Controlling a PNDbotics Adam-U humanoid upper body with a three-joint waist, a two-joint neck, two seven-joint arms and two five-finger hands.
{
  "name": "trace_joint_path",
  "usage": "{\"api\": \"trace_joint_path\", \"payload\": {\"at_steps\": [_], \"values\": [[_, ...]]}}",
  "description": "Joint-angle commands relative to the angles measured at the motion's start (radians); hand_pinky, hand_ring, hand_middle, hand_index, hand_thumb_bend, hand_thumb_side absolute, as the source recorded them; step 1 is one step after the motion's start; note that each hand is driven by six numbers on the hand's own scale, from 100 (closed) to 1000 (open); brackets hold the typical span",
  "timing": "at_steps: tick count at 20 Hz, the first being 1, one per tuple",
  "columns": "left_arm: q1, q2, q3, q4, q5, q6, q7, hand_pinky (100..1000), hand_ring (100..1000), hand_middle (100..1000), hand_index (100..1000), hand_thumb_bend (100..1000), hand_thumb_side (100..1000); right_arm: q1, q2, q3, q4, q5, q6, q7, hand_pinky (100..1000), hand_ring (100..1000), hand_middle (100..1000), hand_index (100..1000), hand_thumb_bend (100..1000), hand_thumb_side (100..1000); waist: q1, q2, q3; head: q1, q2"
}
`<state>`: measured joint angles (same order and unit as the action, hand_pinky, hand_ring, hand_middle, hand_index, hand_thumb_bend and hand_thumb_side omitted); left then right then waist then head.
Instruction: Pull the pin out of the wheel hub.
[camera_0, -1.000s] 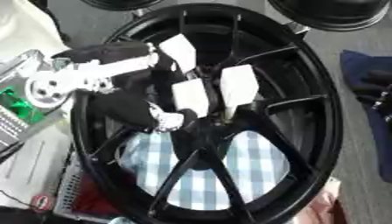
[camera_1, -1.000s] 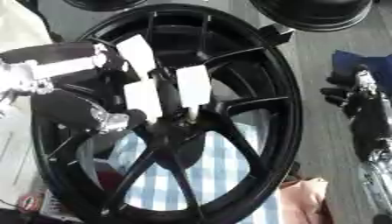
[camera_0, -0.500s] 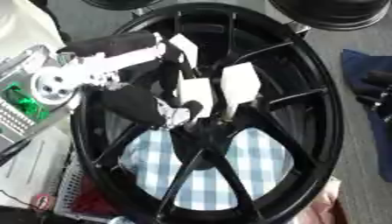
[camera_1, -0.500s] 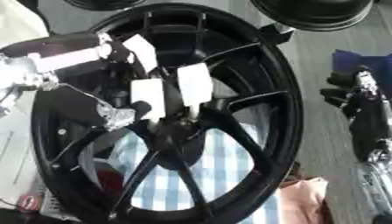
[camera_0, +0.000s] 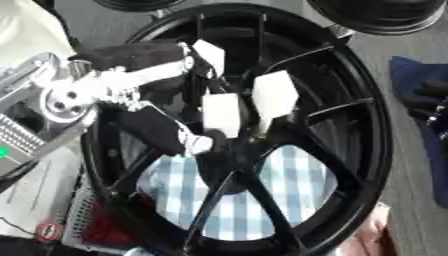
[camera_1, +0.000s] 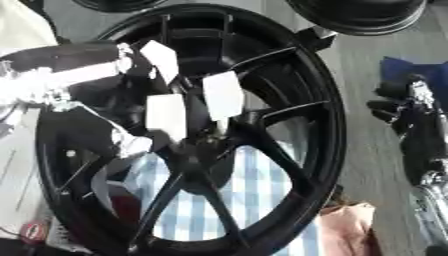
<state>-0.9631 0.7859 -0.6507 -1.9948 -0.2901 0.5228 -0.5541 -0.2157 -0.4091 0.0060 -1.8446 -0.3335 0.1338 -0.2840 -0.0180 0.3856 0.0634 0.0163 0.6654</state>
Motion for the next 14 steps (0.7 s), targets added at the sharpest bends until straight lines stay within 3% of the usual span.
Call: {"api": "trace_joint_path", "payload": {"at_steps": [1,6,7,14], "values": [[-0.011,0.0,-0.011,-0.005,-0.021,-0.009,-0.025,486,578,499,664,301,302,-0.001,-0.009,-0.01,-0.007,-0.01,-0.005,0.0,803,705,706,713,100,870,0.002,-0.022,-0.001,0.003,-0.014],[-0.009,-0.009,-0.001,-0.005,-0.014,-0.004,-0.002,462,552,468,630,183,304,0.0,-0.008,-0.011,-0.006,-0.011,-0.006,-0.001,804,705,707,713,100,873,0.002,-0.023,-0.001,0.003,-0.016],[-0.009,-0.012,0.004,-0.005,-0.004,-0.001,0.011,456,547,457,619,100,311,0.001,-0.007,-0.011,-0.005,-0.01,-0.006,-0.001,804,705,707,713,100,874,0.001,-0.023,-0.001,0.003,-0.016],[-0.008,-0.026,0.045,-0.005,0.105,0.004,0.142,421,495,382,538,100,322,0.008,-0.002,-0.012,-0.001,-0.009,-0.006,-0.003,804,707,708,713,100,878,-0.001,-0.024,0.0,0.001,-0.017]]}}
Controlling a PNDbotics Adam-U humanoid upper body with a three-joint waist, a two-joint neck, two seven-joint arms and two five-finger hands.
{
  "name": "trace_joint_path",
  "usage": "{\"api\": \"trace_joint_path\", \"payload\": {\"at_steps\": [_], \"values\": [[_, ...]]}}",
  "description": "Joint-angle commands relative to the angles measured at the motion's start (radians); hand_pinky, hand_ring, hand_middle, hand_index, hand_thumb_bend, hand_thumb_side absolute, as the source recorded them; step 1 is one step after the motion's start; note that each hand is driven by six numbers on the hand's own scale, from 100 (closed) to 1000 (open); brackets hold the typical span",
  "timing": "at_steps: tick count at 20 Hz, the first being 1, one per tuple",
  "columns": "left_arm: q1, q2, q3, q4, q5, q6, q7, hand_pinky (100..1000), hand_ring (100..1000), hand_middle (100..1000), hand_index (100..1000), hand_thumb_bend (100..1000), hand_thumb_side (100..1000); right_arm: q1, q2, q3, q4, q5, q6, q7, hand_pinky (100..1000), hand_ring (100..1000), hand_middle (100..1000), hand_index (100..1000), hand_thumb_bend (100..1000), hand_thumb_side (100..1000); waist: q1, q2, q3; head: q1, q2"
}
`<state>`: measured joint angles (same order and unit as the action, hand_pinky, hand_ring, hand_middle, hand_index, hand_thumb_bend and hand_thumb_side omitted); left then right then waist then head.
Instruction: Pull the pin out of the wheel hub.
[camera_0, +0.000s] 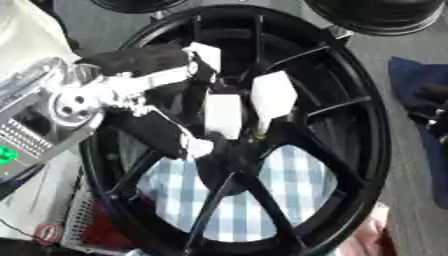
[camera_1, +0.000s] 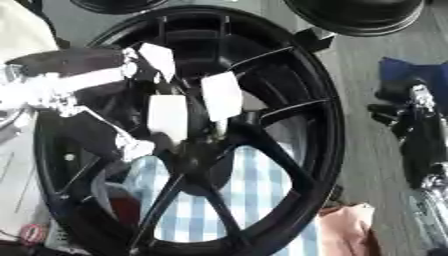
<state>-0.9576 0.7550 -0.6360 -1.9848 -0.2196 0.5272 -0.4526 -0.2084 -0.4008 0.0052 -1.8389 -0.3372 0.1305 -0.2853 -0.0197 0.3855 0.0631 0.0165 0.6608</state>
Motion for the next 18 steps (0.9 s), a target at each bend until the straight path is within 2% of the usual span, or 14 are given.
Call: {"api": "trace_joint_path", "payload": {"at_steps": [1,6,11,15,18], "values": [[-0.012,0.006,0.033,-0.015,0.044,-0.001,0.052,417,489,374,525,100,323,0.001,-0.01,-0.012,-0.006,-0.005,-0.002,-0.002,805,707,708,714,100,879,0.0,-0.024,0.0,0.0,-0.013],[0.002,0.017,0.066,-0.015,0.08,-0.037,0.107,404,453,315,456,100,308,0.003,-0.011,-0.015,-0.007,-0.006,-0.005,-0.005,805,707,709,714,100,880,0.001,-0.025,0.001,-0.006,-0.012],[0.036,0.049,0.131,-0.015,0.12,-0.089,0.176,397,429,279,420,100,371,0.003,-0.013,-0.019,-0.011,-0.006,-0.006,-0.009,806,707,709,714,100,877,0.0,-0.024,0.002,-0.02,-0.011],[0.07,0.078,0.207,-0.015,0.205,-0.107,0.238,390,429,267,413,100,442,0.004,-0.018,-0.023,-0.018,-0.004,-0.007,-0.01,806,708,710,714,100,872,-0.003,-0.027,0.004,-0.044,-0.011],[0.107,0.111,0.302,-0.015,0.307,-0.112,0.317,387,431,262,411,100,453,0.01,-0.023,-0.028,-0.025,-0.002,-0.008,-0.013,807,708,710,714,100,870,-0.005,-0.03,0.01,-0.061,-0.007]]}}
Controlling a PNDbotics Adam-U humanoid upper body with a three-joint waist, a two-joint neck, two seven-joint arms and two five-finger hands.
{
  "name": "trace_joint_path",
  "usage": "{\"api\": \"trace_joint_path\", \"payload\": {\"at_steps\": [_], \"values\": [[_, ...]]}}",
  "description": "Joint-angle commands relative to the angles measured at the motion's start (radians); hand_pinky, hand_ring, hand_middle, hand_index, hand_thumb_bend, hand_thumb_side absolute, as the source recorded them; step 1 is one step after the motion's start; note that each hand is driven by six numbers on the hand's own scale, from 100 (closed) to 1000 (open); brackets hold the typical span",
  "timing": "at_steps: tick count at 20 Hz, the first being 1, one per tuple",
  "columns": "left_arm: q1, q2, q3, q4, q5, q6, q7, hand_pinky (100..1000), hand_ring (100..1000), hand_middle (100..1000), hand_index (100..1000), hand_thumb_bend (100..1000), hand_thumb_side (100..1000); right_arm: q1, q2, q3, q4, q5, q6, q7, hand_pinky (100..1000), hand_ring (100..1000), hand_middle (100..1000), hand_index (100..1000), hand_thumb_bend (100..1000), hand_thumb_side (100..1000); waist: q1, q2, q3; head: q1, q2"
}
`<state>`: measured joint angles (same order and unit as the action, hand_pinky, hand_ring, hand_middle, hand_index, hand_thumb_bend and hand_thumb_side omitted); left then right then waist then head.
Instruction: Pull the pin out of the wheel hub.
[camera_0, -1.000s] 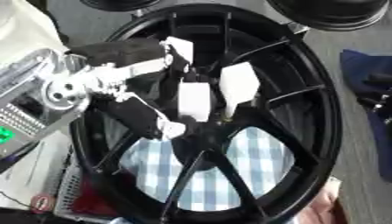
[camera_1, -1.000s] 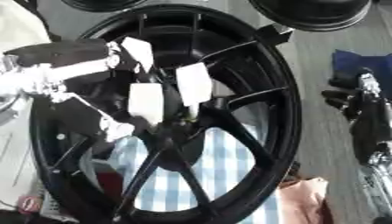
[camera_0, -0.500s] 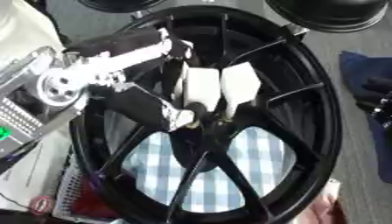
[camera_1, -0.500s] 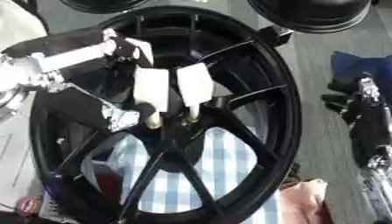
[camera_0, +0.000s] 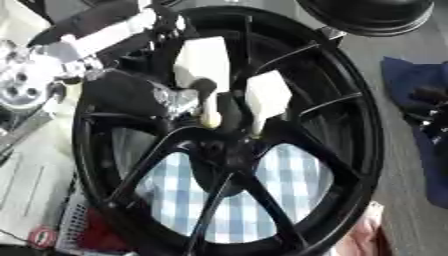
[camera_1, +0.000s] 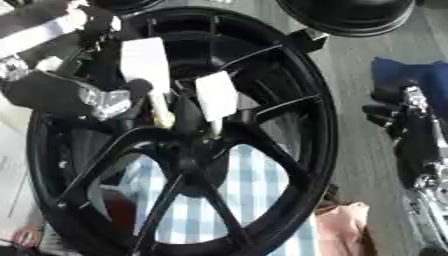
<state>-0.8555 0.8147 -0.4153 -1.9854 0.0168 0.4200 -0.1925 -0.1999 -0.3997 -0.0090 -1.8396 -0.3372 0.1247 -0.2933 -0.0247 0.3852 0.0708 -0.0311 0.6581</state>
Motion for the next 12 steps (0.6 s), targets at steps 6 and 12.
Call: {"api": "trace_joint_path", "payload": {"at_steps": [6,12], "values": [[0.16,0.147,0.304,-0.015,0.221,-0.015,0.279,393,439,266,417,100,466,0.012,-0.03,-0.029,-0.034,0.004,-0.004,-0.016,807,708,710,714,100,866,-0.009,-0.026,0.017,-0.015,0.002],[0.428,0.167,0.512,-0.015,0.285,0.0,0.539,407,452,276,431,100,469,0.029,-0.025,-0.061,-0.051,0.01,-0.013,-0.044,807,709,711,715,100,858,-0.036,-0.013,0.03,-0.003,-0.006]]}}
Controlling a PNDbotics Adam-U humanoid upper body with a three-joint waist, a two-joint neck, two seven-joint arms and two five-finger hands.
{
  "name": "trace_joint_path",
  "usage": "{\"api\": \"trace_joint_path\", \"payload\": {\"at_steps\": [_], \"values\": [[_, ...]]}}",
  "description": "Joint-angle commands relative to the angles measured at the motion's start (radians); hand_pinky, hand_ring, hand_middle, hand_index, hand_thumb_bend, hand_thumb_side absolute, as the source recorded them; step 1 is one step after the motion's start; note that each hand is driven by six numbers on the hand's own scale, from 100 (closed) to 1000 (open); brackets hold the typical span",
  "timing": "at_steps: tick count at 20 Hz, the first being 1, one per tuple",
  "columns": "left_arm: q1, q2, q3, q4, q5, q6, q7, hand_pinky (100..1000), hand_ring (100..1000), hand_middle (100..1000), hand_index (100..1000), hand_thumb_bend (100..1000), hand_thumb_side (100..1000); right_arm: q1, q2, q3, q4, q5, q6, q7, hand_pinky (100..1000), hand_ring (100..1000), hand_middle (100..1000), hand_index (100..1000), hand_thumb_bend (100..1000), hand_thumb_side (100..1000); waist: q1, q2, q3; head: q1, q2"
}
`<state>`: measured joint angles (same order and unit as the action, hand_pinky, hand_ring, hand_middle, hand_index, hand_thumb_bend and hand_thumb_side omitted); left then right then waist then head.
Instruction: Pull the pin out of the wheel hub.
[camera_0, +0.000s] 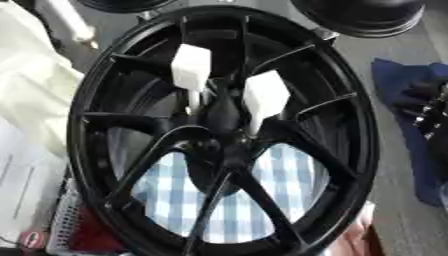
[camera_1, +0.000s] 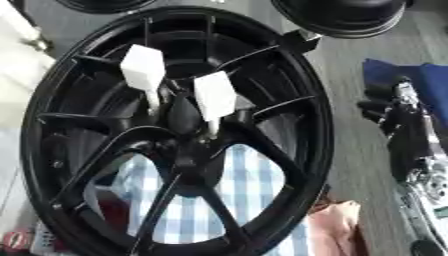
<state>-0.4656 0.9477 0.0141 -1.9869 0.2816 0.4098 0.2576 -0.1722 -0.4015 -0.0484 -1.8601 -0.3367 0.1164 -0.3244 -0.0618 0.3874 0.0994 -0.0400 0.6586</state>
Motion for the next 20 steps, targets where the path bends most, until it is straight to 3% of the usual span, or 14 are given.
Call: {"api": "trace_joint_path", "payload": {"at_steps": [1,3,6,8,9,10,14,20], "values": [[0.075,0.026,0.106,-0.013,0.018,0.022,0.118,420,463,290,447,100,469,0.004,-0.022,-0.026,-0.034,0.01,-0.006,-0.017,807,709,712,715,100,856,-0.004,-0.014,0.002,0.007,-0.011],[0.131,0.008,0.144,-0.013,-0.014,0.04,0.16,449,491,326,484,100,487,0.008,-0.022,-0.032,-0.041,0.011,-0.008,-0.023,809,709,712,715,100,852,-0.014,-0.013,0.001,0.007,-0.018],[0.192,-0.026,0.178,-0.004,-0.096,0.006,0.17,507,558,399,558,100,530,0.009,-0.016,-0.037,-0.046,0.009,-0.008,-0.029,809,709,712,716,100,855,-0.028,-0.011,-0.001,0.008,-0.021],[0.221,-0.05,0.184,0.029,-0.169,-0.026,0.123,598,738,604,805,100,693,0.004,-0.009,-0.036,-0.044,0.004,-0.006,-0.03,808,709,712,716,100,856,-0.035,-0.008,0.002,0.009,-0.025],[0.23,-0.061,0.184,0.05,-0.219,-0.03,0.089,607,751,620,814,100,706,0.002,-0.007,-0.035,-0.044,0.003,-0.006,-0.029,808,709,712,716,100,856,-0.038,-0.007,0.003,0.009,-0.026],[0.24,-0.076,0.183,0.072,-0.26,-0.027,0.052,699,876,774,877,213,819,0.002,-0.006,-0.034,-0.044,0.002,-0.007,-0.028,808,709,712,716,100,856,-0.041,-0.006,0.004,0.008,-0.027],[0.256,-0.125,0.204,0.128,-0.356,0.0,-0.027,724,905,817,893,257,981,0.007,-0.003,-0.035,-0.048,0.002,-0.008,-0.028,809,710,712,716,100,857,-0.05,-0.004,0.005,0.01,-0.027],[0.249,-0.155,0.224,0.134,-0.315,-0.003,0.022,695,882,774,849,178,955,0.013,0.0,-0.041,-0.05,0.002,-0.011,-0.036,809,709,712,717,100,855,-0.054,-0.003,0.006,0.015,-0.027]]}}
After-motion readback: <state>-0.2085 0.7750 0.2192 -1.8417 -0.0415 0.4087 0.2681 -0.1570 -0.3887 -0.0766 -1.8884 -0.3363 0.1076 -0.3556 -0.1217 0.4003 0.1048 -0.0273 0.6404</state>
